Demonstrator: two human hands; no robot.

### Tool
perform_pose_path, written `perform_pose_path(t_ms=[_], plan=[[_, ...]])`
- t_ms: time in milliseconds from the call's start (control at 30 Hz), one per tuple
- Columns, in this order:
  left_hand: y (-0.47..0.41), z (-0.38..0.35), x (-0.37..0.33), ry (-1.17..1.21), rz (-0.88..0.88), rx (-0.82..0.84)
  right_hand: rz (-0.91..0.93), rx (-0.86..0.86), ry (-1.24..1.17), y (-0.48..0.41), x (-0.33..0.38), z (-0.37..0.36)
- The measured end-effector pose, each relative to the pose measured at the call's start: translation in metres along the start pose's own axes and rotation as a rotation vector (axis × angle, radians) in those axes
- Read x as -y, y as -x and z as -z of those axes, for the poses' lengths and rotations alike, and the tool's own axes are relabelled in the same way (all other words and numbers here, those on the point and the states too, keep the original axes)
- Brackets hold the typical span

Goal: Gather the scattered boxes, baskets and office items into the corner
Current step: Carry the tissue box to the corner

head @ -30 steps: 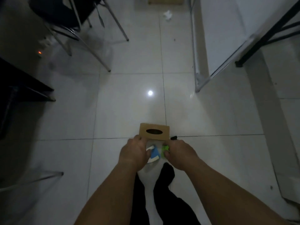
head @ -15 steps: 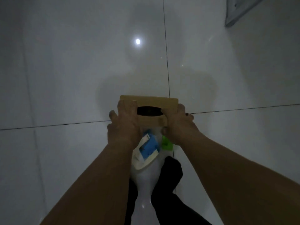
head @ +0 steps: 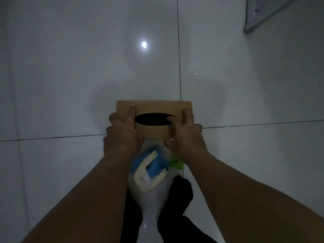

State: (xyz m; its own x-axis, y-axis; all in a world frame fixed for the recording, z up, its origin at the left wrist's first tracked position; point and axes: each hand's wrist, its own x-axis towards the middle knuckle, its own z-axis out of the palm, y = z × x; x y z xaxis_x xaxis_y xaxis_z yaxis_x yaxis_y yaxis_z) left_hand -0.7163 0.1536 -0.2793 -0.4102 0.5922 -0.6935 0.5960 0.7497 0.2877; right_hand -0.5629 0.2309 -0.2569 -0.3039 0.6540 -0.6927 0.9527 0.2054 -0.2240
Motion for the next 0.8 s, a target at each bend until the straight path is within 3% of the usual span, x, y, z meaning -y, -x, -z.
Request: perform_pose_path(t_ms=[300, 500, 633, 800], plan=[[0.147, 0.192, -0.039, 0.146, -0.032, -0.150, 0.176, -0.218, 0.171, 0.140, 0.089, 0.167], [0.323, 0.315, -0.059, 0.332, 0.058, -0.386, 0.481, -0.319, 0.142, 0.278, 0.154, 0.284], [0.425, 0.346, -0.053, 0.403, 0.202, -0.635, 0.751, -0.295, 0.140, 0.353, 0.196, 0.321], [0.541, 0.334, -0.015, 0.508, 0.454, -0.869, 1.065, -0.259, 0.284, 0.442, 0.247, 0.312]])
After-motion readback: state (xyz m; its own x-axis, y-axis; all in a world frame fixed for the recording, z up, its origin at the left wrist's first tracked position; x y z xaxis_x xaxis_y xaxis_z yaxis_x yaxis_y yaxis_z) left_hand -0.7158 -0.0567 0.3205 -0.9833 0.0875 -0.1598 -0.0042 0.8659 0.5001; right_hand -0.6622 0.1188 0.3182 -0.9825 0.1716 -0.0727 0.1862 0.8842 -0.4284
